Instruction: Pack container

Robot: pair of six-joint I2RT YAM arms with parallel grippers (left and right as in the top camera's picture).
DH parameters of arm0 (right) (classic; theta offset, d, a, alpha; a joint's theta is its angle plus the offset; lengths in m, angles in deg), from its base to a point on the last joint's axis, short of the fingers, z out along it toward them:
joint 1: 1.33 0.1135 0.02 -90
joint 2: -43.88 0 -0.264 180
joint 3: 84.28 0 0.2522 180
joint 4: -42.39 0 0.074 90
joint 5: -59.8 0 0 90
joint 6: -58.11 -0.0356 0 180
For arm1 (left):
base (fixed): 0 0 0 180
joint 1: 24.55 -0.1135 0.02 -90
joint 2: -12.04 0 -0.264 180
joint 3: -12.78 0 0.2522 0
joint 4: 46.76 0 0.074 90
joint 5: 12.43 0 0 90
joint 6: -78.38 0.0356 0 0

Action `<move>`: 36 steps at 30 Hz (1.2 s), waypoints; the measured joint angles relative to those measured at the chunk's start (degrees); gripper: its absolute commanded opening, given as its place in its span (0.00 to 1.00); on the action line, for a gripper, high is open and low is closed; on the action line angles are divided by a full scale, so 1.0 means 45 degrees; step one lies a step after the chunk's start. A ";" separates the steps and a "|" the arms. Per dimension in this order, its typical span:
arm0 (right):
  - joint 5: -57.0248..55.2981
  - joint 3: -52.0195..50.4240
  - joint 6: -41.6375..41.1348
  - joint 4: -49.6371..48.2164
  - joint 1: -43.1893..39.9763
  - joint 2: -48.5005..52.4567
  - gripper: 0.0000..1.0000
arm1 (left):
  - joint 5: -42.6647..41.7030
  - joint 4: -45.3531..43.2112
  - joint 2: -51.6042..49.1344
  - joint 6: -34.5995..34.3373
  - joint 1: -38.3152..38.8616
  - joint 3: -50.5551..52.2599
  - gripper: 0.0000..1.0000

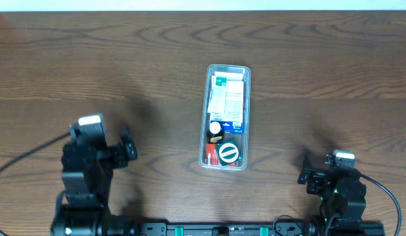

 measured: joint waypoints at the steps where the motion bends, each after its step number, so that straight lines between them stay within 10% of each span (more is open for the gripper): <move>1: 0.0005 0.0000 0.0005 0.0005 0.0000 -0.0005 0.99 | -0.0024 -0.0005 0.0457 -0.0092 -0.0092 0.0466 0.98; 36: 0.0005 0.0000 0.0005 0.0000 0.0000 -0.0005 0.99 | -0.0408 -0.0631 0.6271 -0.0656 -0.0311 0.5858 0.98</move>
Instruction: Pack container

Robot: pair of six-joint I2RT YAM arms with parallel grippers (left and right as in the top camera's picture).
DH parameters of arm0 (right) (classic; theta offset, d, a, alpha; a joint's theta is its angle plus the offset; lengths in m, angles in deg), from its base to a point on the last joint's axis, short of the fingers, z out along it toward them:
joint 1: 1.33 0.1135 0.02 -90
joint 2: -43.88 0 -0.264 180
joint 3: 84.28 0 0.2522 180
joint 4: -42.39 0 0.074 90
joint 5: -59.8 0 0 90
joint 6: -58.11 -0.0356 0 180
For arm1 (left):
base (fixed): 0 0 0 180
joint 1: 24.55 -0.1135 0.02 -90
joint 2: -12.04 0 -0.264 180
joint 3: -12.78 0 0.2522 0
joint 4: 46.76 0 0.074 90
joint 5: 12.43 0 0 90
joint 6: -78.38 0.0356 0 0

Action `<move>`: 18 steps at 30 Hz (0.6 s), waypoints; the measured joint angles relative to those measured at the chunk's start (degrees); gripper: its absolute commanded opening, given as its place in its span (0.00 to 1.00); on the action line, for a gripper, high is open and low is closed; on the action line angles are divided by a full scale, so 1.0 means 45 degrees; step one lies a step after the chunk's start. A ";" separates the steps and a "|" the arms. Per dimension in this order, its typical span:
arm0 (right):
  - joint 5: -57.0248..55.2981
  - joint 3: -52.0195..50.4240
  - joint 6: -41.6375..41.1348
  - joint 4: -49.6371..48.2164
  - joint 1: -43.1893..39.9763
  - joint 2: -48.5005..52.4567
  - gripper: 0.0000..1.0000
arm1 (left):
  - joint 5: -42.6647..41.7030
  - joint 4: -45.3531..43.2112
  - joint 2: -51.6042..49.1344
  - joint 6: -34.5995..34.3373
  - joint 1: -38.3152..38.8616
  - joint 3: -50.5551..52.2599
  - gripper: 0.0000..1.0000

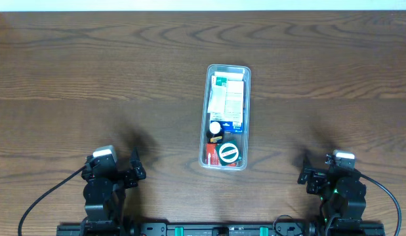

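The clear plastic container (247, 118) lies lengthwise at the table's middle. Inside are white and blue boxes (227, 99) at the far end, a small white-capped item (216, 128), and a round green-and-white lid (228, 153) at the near end. My left gripper (136, 170) sits low at the near left edge, well away from the container, with nothing in it. At the near right edge my right gripper (305, 172) also holds nothing. The fingers of both are too small here to tell how far apart they stand.
The brown wooden table (91, 65) carries only the container. Both arm bases stand along the near edge, with black cables trailing beside them.
The left arm has drawn back toward the near edge and folded down; its gripper now sits lower and nearer the base. The right arm and the container have not moved.
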 measured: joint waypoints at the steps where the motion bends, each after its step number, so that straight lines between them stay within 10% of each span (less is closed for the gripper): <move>1: 0.0000 0.0000 0.0000 0.0000 0.0000 0.0005 0.99 | 0.0000 -0.0005 0.0000 0.0000 0.0000 0.0000 0.98; 18: 0.0000 0.0000 0.0000 0.0000 0.0000 0.0000 0.99 | -0.0044 -0.0024 0.0010 0.0005 -0.0005 0.0345 0.98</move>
